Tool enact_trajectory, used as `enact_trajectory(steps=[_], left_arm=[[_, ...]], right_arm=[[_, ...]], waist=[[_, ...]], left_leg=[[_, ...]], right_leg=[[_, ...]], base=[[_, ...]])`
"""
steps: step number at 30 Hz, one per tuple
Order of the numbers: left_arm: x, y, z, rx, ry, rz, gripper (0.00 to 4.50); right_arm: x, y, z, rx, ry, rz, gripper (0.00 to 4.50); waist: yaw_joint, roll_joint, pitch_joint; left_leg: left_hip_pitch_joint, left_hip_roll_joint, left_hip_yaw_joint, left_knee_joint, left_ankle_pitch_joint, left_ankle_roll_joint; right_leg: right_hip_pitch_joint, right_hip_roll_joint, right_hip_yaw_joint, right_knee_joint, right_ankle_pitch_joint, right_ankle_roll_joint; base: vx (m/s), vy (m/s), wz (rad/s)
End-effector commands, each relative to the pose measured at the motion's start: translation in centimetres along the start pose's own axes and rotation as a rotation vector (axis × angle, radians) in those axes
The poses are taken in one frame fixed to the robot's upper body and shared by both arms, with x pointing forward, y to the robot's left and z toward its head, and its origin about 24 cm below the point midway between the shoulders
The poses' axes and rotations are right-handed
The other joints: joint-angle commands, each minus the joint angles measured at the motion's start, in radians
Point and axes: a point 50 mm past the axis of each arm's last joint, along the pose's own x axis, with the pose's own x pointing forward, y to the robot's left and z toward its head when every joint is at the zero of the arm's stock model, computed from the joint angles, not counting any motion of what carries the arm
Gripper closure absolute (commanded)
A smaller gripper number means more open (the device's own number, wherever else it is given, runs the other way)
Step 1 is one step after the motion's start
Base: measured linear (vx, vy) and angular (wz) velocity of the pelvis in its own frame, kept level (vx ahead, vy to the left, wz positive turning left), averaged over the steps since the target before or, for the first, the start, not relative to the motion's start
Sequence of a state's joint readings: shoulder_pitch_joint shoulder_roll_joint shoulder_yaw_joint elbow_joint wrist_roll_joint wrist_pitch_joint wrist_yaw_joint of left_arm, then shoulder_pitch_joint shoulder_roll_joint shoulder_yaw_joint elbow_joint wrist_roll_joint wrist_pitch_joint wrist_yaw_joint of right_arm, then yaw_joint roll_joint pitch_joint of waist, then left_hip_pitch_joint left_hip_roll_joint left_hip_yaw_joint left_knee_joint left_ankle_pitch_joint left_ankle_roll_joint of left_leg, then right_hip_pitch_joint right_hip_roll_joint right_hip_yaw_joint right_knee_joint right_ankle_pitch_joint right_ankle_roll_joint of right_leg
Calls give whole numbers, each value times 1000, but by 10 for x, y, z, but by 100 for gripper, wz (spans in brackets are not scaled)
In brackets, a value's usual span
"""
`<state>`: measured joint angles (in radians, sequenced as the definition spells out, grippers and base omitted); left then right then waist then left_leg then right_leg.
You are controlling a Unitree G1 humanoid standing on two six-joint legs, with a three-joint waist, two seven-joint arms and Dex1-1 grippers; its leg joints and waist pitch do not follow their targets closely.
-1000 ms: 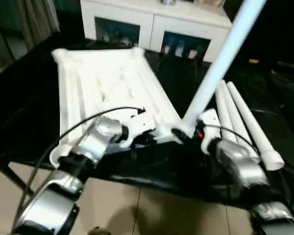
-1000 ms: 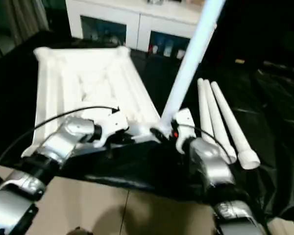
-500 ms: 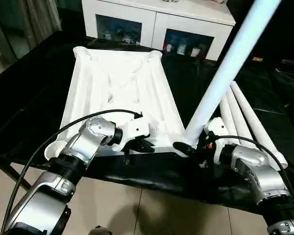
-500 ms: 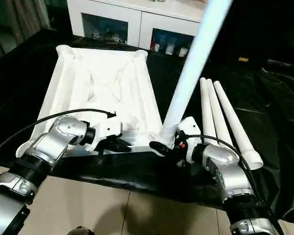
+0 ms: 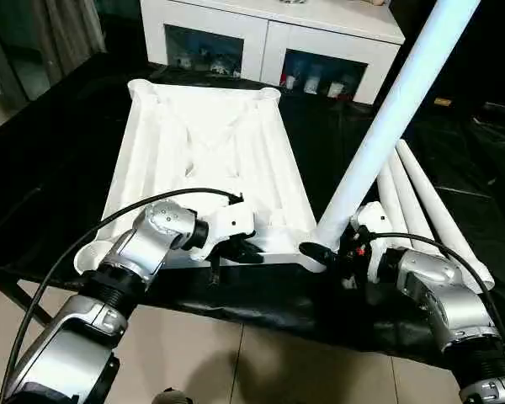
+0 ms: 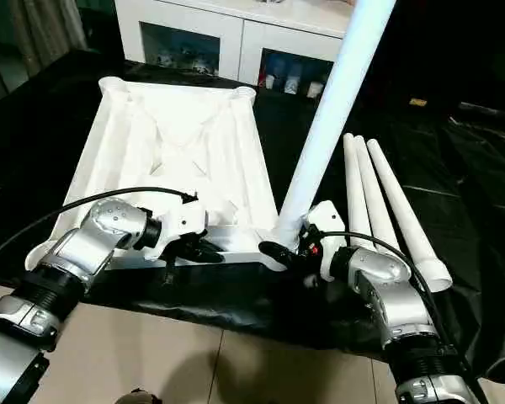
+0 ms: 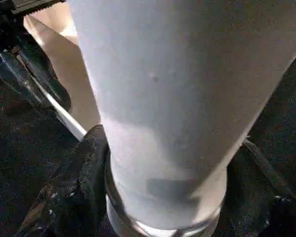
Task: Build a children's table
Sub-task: Rotate leg to tighten
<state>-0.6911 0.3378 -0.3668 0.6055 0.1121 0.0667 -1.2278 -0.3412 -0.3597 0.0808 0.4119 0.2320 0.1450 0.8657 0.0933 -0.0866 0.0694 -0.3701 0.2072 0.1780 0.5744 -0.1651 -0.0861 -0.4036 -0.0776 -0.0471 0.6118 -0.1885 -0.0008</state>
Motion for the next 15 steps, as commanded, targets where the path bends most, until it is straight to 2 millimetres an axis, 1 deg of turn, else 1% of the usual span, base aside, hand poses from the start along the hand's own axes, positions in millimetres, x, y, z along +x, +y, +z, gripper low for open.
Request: enact_trajectory(steps=[1,2,3,4,5,6,7,8,9,10,11,12,13,14,15], left_arm=[[12,-5,4,7,-12,-30,450],[12,-4,4,0,-7,-19,450],[15,-1,5,-21,-7,22,450],[18,2,6,-42,-3,55,450],[21,4,7,-64,3,89,450],[28,10,11,-105,10,169,450],[31,12,13,-124,11,200,450],[31,12,13,-124,11,200,450],[35,15,15,-156,15,247,450],[36,16,16,-163,15,259,450],[43,19,19,-203,20,321,450],[46,20,20,-218,22,340,450],[48,21,22,-226,21,352,450],[53,20,26,-233,14,365,450],[54,20,26,-233,14,366,450]], right_arm=[[4,-6,-12,39,32,-120,180],[5,-8,-14,44,33,-160,180],[8,-13,-18,79,30,-247,180],[11,-17,-22,124,26,-333,180],[15,-21,-25,173,24,-412,180],[22,-24,-30,249,29,-555,180],[26,-24,-32,274,32,-590,180],[26,-24,-32,274,32,-590,180],[34,-22,-32,312,34,-619,180],[36,-21,-32,316,38,-628,180],[48,-17,-31,336,59,-672,180],[52,-16,-30,340,67,-688,180],[58,-14,-27,340,65,-692,180],[70,-8,-19,332,43,-659,180],[72,-6,-18,332,39,-651,180]], waist=[[-2,6,-58],[-8,7,-56],[-10,6,-57],[-12,6,-57],[-19,9,-53],[-22,9,-55],[-31,9,-55],[-34,8,-55],[-35,10,-54],[-34,10,-54],[-35,11,-56],[-38,11,-57],[-37,11,-58],[-37,8,-58],[-35,10,-59]], left_leg=[[14,26,-1,-70,-239,26],[13,26,-3,-74,-268,12],[14,27,-5,-75,-284,3],[15,28,-5,-75,-285,-2],[16,24,-6,-78,-319,-16],[15,24,-9,-78,-330,-25],[15,25,-12,-80,-336,-44],[21,23,-11,-77,-352,-45],[21,24,-8,-76,-359,-35],[19,21,-9,-75,-359,-31],[18,21,-9,-76,-355,-25],[20,19,-8,-75,-352,-32],[20,19,-8,-75,-352,-31],[16,20,-8,-75,-347,-27],[17,20,-8,-75,-339,-23]], right_leg=[[39,-61,38,-75,-202,-206],[36,-62,37,-79,-248,-199],[38,-64,37,-81,-278,-189],[36,-64,37,-81,-282,-189],[30,-63,36,-86,-340,-182],[32,-66,35,-87,-369,-176],[31,-66,34,-88,-388,-171],[26,-64,34,-94,-405,-162],[25,-64,38,-96,-389,-162],[26,-63,37,-97,-385,-158],[28,-61,37,-97,-380,-152],[23,-59,37,-94,-373,-154],[25,-58,36,-94,-369,-154],[26,-59,36,-94,-351,-155],[28,-58,36,-92,-328,-158]], base=[[0,0,0],[0,0,0],[0,0,0],[0,0,0],[0,0,0],[0,0,0],[0,0,0],[0,0,0],[0,0,0],[0,0,0],[0,0,0],[0,0,0],[0,0,0],[0,0,0],[0,0,0]])
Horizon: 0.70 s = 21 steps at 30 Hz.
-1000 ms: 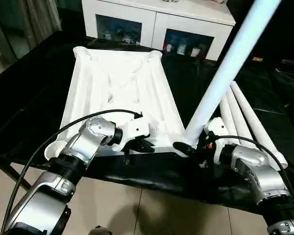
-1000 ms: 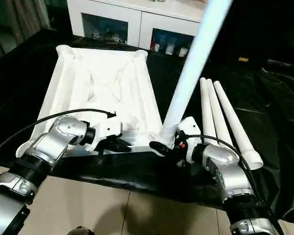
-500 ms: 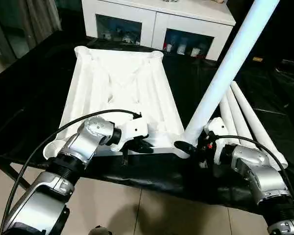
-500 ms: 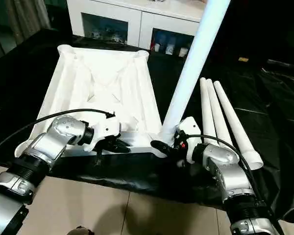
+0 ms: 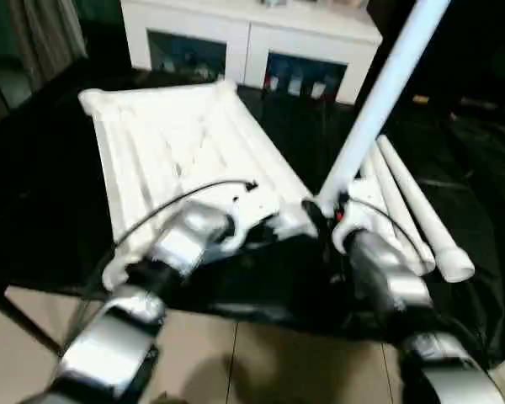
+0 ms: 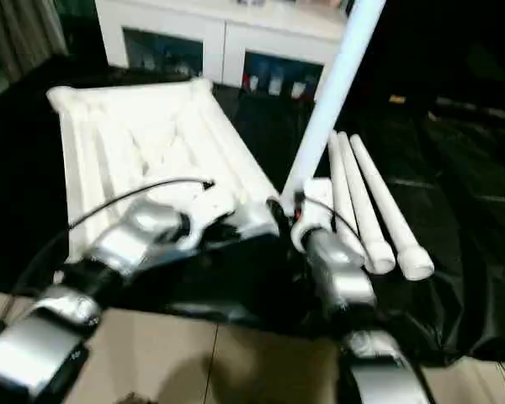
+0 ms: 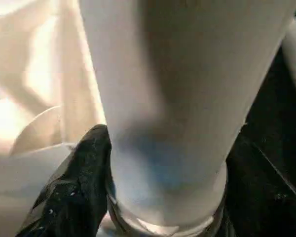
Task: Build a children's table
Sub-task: Rotate leg to tighten
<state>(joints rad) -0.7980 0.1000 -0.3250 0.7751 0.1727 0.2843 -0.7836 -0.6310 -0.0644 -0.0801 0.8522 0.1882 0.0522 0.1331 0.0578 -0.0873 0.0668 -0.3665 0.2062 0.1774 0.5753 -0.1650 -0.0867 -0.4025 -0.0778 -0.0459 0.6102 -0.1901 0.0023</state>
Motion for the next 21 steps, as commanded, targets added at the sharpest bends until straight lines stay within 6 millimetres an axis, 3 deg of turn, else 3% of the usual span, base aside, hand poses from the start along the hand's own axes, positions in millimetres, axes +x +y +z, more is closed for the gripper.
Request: enact_trajectory(steps=[1,2,4,7,10,15,21], left_arm=[[7,-4,5,-26,-12,31,450],[8,-5,5,-23,-11,31,450],[8,-5,5,-21,-5,36,450],[7,-5,2,-13,1,34,450],[4,-3,-1,-4,7,31,450],[-6,1,-12,31,11,-20,450],[-20,2,-24,104,-6,-127,450]], right_arm=[[0,15,-27,20,111,34,180],[1,19,-26,20,103,51,180],[3,25,-23,20,89,89,124],[3,27,-22,27,76,130,103],[3,23,-20,-4,64,130,68],[-1,9,-12,-109,36,230,57],[-18,-9,-7,-263,47,434,57]], waist=[[-1,5,-57],[1,6,-58],[2,5,-59],[2,1,-57],[-1,3,-55],[-5,2,-54],[2,-3,-52]], left_leg=[[11,21,-6,-75,-333,-16],[9,20,-5,-75,-313,-8],[9,20,-3,-73,-293,4],[4,20,-3,-74,-285,19],[6,20,-4,-75,-298,18],[3,20,-6,-76,-311,19],[1,23,-1,-73,-257,58]], right_leg=[[28,-58,35,-89,-312,-162],[31,-58,35,-86,-284,-165],[32,-56,36,-82,-250,-171],[35,-58,35,-84,-263,-169],[32,-58,34,-87,-293,-166],[32,-58,33,-91,-328,-159],[35,-59,37,-88,-272,-171]], base=[[0,0,0],[0,0,0],[0,0,0],[0,0,0],[0,0,0],[0,0,0],[0,0,0]])
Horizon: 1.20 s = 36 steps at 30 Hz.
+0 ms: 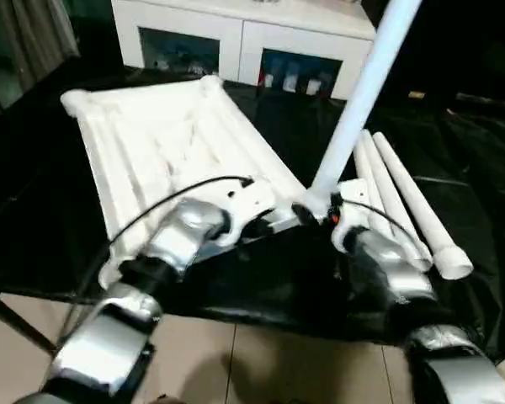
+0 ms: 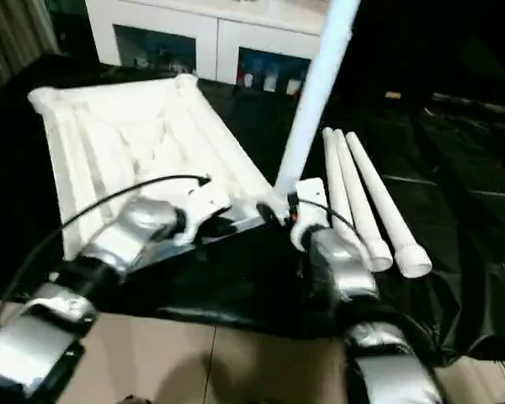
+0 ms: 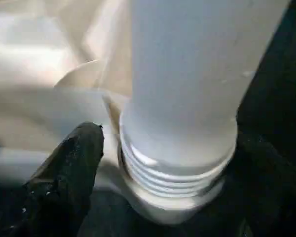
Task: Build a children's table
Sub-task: Rotate leg to tighten
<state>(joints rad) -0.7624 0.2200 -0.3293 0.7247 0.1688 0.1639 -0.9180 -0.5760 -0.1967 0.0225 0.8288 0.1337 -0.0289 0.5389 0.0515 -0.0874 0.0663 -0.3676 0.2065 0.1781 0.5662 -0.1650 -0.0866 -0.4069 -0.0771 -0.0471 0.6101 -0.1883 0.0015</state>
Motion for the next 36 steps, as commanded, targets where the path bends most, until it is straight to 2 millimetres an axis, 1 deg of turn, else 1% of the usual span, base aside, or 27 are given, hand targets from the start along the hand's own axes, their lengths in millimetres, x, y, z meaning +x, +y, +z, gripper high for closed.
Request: enact_trajectory(steps=[1,2,3,4,5,6,7,8,9,11,12,14,18,20,23,24,26,28,29,30,31,32,36], left_arm=[[4,-14,-8,21,-17,-108,450],[3,-15,-7,37,-34,-133,450],[0,-17,-8,38,-42,-167,450],[-3,-18,-9,43,-39,-201,450],[-5,-19,-11,48,-34,-217,450],[-7,-19,-12,58,-28,-236,450],[-11,-19,-15,68,-24,-250,450],[-12,-19,-16,69,-26,-254,450],[-13,-19,-16,71,-27,-257,450],[-15,-18,-17,72,-27,-258,450],[-16,-18,-18,73,-25,-260,450],[-18,-17,-20,74,-22,-261,450],[-20,-16,-22,74,-21,-266,450],[-23,-16,-23,73,-21,-273,450],[-23,-16,-23,73,-21,-274,450],[-23,-16,-23,73,-21,-275,450],[-23,-16,-23,73,-23,-275,450],[-23,-16,-23,73,-23,-276,450],[-23,-16,-23,73,-22,-277,450],[-23,-16,-23,73,-22,-277,450],[-23,-16,-23,74,-20,-283,450],[-23,-17,-23,73,-19,-286,450],[-23,-17,-23,73,-17,-292,450]], right_arm=[[-3,4,-1,-37,28,98,57],[-5,3,-1,-37,26,112,57],[-8,1,1,-46,22,134,57],[-12,-1,2,-62,18,170,57],[-15,-2,4,-73,14,190,57],[-19,-4,6,-85,12,219,57],[-26,-6,8,-101,9,271,57],[-28,-7,9,-108,9,290,57],[-31,-7,9,-115,10,305,57],[-33,-8,10,-120,13,325,57],[-35,-8,9,-129,20,340,57],[-38,-8,8,-140,32,360,57],[-40,-8,8,-139,34,381,57],[-41,-7,8,-124,33,408,85],[-41,-7,8,-123,39,413,96],[-41,-7,7,-122,40,414,116],[-41,-7,7,-118,41,414,125],[-40,-7,7,-115,40,415,146],[-40,-7,7,-112,39,416,146],[-40,-7,7,-112,39,416,164],[-40,-7,7,-109,41,420,164],[-40,-7,7,-107,42,422,173],[-41,-6,6,-105,44,424,177]], waist=[[7,-5,-53],[10,-4,-52],[12,-3,-53],[12,-3,-53],[14,-3,-55],[15,-1,-55],[17,0,-54],[20,-1,-54],[21,-2,-55],[24,-3,-54],[24,-6,-53],[28,-5,-52],[31,-6,-52],[32,-7,-52],[33,-8,-53],[33,-8,-53],[33,-8,-53],[33,-9,-53],[34,-8,-54],[34,-8,-54],[34,-8,-54],[34,-7,-54],[34,-6,-56]], left_leg=[[2,24,-1,-64,-239,61],[5,24,0,-63,-230,66],[7,26,1,-62,-215,69],[4,26,1,-62,-208,70],[4,27,1,-61,-190,77],[7,28,2,-61,-182,80],[8,28,4,-59,-180,89],[6,29,4,-59,-169,95],[8,28,5,-58,-162,97],[8,27,7,-58,-159,98],[7,27,7,-58,-165,98],[10,28,8,-58,-181,89],[11,28,8,-59,-183,80],[11,29,7,-59,-177,84],[10,28,8,-58,-167,86],[11,28,8,-58,-165,86],[10,28,8,-58,-169,84],[10,27,8,-58,-167,83],[10,27,8,-57,-162,83],[10,27,8,-57,-162,83],[10,27,8,-57,-158,84],[10,27,8,-57,-155,85],[11,27,9,-55,-150,88]], right_leg=[[41,-60,38,-84,-253,-181],[40,-59,39,-84,-243,-189],[39,-59,39,-80,-213,-202],[41,-59,39,-76,-196,-209],[45,-57,38,-72,-158,-219],[42,-57,39,-70,-139,-226],[42,-55,38,-68,-112,-237],[46,-56,38,-64,-91,-240],[45,-54,38,-62,-79,-244],[46,-56,39,-63,-80,-246],[46,-56,39,-64,-91,-244],[44,-59,40,-69,-134,-236],[43,-59,41,-69,-150,-231],[44,-59,41,-67,-144,-229],[44,-59,40,-66,-132,-232],[44,-59,40,-66,-131,-233],[44,-60,40,-66,-141,-231],[44,-59,40,-67,-145,-228],[44,-59,40,-66,-137,-229],[44,-59,40,-66,-137,-229],[45,-59,40,-65,-130,-230],[45,-58,40,-64,-123,-232],[46,-58,40,-62,-107,-238]], base=[[0,0,0],[0,0,0],[0,0,0],[0,0,0],[0,0,0],[0,0,0],[0,0,0],[0,0,0],[0,0,0],[0,0,0],[0,0,0],[0,0,0],[0,0,0],[0,0,0],[0,0,0],[0,0,0],[0,0,0],[0,0,0],[0,0,0],[0,0,0],[0,0,0],[0,0,0],[0,0,0]])
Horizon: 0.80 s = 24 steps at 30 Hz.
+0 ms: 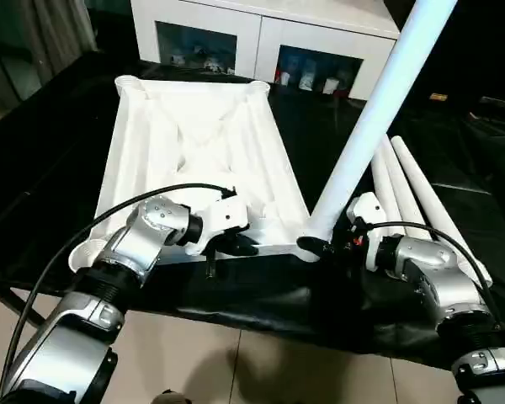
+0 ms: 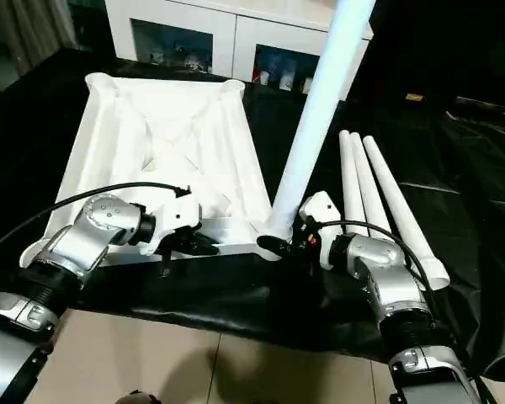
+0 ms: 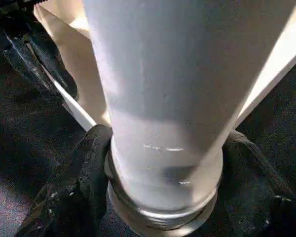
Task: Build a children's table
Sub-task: Rotate leg to tighten
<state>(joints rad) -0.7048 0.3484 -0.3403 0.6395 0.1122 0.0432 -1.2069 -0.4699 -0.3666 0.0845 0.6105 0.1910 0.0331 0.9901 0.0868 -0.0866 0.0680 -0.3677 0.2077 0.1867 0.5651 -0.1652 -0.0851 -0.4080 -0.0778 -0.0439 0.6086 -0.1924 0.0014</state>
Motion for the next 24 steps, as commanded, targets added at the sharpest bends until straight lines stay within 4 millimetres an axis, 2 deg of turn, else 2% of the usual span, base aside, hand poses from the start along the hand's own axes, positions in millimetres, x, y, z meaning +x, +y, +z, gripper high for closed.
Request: enact_trajectory(steps=[1,4,5,6,7,10,11,12,13,14,15,17,19,22,23,24], left_arm=[[9,-11,-9,-30,8,-66,450],[11,-11,-9,-36,11,-64,450],[12,-11,-9,-37,10,-61,450],[16,-9,-7,-60,5,-26,450],[16,-9,-7,-60,5,-26,450],[27,-2,-2,-115,9,74,450],[36,4,3,-147,29,158,450],[36,5,3,-148,30,162,450],[38,6,4,-153,35,178,450],[46,9,11,-188,28,243,450],[53,11,17,-215,23,293,450],[59,12,21,-234,23,329,450],[66,11,25,-245,34,354,450],[71,11,29,-229,41,373,450],[70,11,29,-221,40,365,450],[70,11,29,-216,38,358,450]], right_arm=[[-1,1,-1,10,3,18,177],[1,-2,-7,50,2,-58,180],[2,-2,-7,58,2,-75,180],[8,-7,-11,89,7,-181,180],[8,-7,-11,89,7,-181,180],[22,-12,-15,164,5,-362,180],[35,-11,-18,238,8,-485,180],[36,-11,-18,242,9,-491,180],[38,-11,-19,257,11,-514,181],[48,-8,-20,302,17,-592,181],[57,-4,-21,330,24,-647,181],[64,0,-21,349,32,-690,181],[72,4,-21,344,48,-725,181],[81,7,-14,320,32,-741,181],[83,8,-10,348,-6,-695,181],[84,8,-8,370,-37,-658,125]], waist=[[-1,-7,-57],[-2,-7,-58],[-3,-5,-56],[-3,-6,-55],[-7,3,-53],[-17,1,-54],[-29,5,-48],[-28,5,-50],[-28,3,-51],[-27,3,-50],[-28,9,-51],[-30,7,-54],[-28,7,-55],[-24,4,-57],[-24,3,-57],[-24,4,-56]], left_leg=[[11,25,0,-54,-148,87],[10,25,0,-54,-144,87],[12,26,0,-56,-167,78],[11,26,0,-57,-177,73],[13,26,-1,-60,-198,55],[14,25,-6,-65,-252,14],[20,23,-5,-67,-290,-8],[20,23,-8,-68,-300,-14],[18,23,-9,-67,-302,-13],[17,23,-8,-67,-303,-7],[23,23,-7,-67,-313,-11],[19,21,-9,-68,-305,-21],[22,21,-6,-65,-301,-14],[14,18,-5,-64,-278,9],[14,18,-4,-63,-276,17],[12,18,-4,-63,-278,26]], right_leg=[[48,-58,37,-60,-98,-240],[48,-57,37,-59,-92,-243],[45,-57,36,-63,-124,-240],[45,-58,36,-64,-139,-237],[41,-58,38,-69,-168,-234],[42,-60,36,-75,-259,-212],[29,-59,39,-84,-316,-205],[33,-61,37,-85,-343,-197],[36,-63,37,-87,-357,-190],[33,-61,38,-90,-354,-177],[26,-59,40,-91,-344,-179],[31,-57,38,-87,-339,-174],[28,-55,39,-86,-298,-174],[35,-55,38,-83,-255,-167],[35,-55,38,-83,-247,-167],[36,-55,38,-84,-246,-166]], base=[[0,0,0],[0,0,0],[0,0,0],[0,0,0],[0,0,0],[0,0,0],[0,0,0],[0,0,0],[0,0,0],[0,0,0],[0,0,0],[0,0,0],[0,0,0],[0,0,0],[0,0,0],[0,0,0]])
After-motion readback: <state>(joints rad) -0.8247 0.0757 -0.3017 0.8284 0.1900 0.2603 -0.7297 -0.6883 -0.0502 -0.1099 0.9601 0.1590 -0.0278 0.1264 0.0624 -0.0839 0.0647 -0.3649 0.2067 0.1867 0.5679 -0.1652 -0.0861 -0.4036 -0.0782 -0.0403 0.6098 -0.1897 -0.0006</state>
